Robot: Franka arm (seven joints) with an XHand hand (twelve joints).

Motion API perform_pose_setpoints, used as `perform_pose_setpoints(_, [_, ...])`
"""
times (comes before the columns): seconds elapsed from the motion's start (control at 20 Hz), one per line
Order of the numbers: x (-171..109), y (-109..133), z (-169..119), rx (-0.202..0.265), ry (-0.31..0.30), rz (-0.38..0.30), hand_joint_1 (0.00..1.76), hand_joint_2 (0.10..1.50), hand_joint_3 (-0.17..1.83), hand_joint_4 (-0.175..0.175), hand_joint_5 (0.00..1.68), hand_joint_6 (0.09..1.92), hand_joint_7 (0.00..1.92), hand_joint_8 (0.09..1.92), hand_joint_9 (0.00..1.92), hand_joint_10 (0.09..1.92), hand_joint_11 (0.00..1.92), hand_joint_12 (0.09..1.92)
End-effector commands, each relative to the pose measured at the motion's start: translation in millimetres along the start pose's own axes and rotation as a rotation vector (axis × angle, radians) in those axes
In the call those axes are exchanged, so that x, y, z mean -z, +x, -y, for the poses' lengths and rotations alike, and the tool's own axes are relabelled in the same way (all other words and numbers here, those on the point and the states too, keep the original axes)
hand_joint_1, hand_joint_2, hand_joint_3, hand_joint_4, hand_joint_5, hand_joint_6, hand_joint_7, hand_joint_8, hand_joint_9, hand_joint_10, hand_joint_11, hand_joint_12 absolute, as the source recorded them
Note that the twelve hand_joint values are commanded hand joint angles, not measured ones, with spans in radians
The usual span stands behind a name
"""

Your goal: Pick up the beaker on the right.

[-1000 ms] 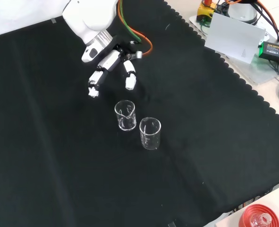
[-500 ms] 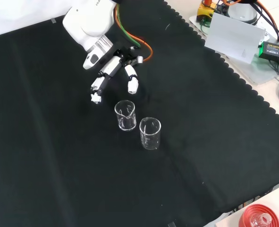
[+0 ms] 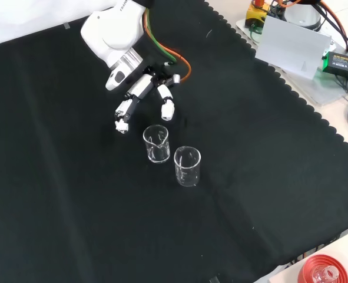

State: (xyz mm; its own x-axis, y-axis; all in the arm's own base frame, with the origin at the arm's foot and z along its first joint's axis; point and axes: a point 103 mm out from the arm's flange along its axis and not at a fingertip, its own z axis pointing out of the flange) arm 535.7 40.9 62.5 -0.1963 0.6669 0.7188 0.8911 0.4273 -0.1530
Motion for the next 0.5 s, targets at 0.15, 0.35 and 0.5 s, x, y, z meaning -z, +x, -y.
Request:
perform_pose_setpoints(0.15, [-10.0,2.7,-3.1,0.023,0.014,0.005,0.76,0.52,0.61,-0.087,0.26,0.09,0.14,0.62,0.19,0.68,0.00,0.88])
perform_pose_setpoints(0.35, [-13.6,4.6,-5.0,0.034,0.016,-0.008,0.77,0.52,0.61,-0.082,0.29,0.09,0.17,0.62,0.21,0.68,0.00,0.90])
perform_pose_setpoints(0.5, [-15.5,7.2,-6.0,0.040,0.010,-0.001,0.78,0.52,0.61,-0.082,0.29,0.09,0.18,0.63,0.23,0.68,0.00,0.91])
